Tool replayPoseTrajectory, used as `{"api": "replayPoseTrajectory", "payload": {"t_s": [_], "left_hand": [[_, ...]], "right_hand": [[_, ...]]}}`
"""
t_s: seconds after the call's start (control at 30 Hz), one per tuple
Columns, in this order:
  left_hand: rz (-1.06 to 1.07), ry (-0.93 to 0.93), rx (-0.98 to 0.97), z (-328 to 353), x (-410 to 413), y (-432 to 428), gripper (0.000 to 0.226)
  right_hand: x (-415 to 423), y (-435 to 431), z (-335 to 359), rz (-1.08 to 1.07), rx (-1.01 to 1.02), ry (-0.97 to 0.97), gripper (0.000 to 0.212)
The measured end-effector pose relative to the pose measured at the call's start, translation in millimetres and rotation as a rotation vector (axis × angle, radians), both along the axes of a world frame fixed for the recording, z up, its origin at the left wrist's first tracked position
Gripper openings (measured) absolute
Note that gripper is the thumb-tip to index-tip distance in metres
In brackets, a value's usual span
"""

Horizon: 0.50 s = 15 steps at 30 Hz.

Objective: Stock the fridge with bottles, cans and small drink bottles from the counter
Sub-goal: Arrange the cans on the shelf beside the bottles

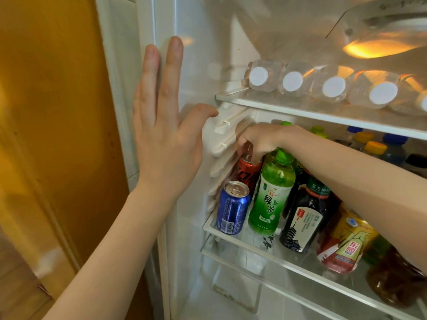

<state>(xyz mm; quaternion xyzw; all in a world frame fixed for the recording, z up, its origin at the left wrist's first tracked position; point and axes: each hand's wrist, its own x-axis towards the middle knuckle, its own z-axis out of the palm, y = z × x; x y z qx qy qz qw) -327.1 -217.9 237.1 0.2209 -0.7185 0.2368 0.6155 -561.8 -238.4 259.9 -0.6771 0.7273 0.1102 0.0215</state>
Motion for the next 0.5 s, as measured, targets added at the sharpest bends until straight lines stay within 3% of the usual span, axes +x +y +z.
{"api": "replayPoseTrajectory", "payload": {"t_s": [0.17,0.3,0.37,0.5], "left_hand": [[0.029,0.07,-0.072,-30,-12,5,0.021],[-0.222,0.026,-0.179,-89,-28,15,0.008],[-0.376,-0.055,-0.035,-118,-34,19,0.012],[-0.534,-0.079,0.658,-159,-48,26,0.045]], "right_hand": [[-2,0,-5,0.051,-0.045,-0.001,0.05],[-2,-1,-9,0.083,-0.064,0.013,0.053],[-2,-1,-9,0.076,-0.058,0.013,0.052],[-1,0,-9,0.049,-0.057,0.026,0.046]]}}
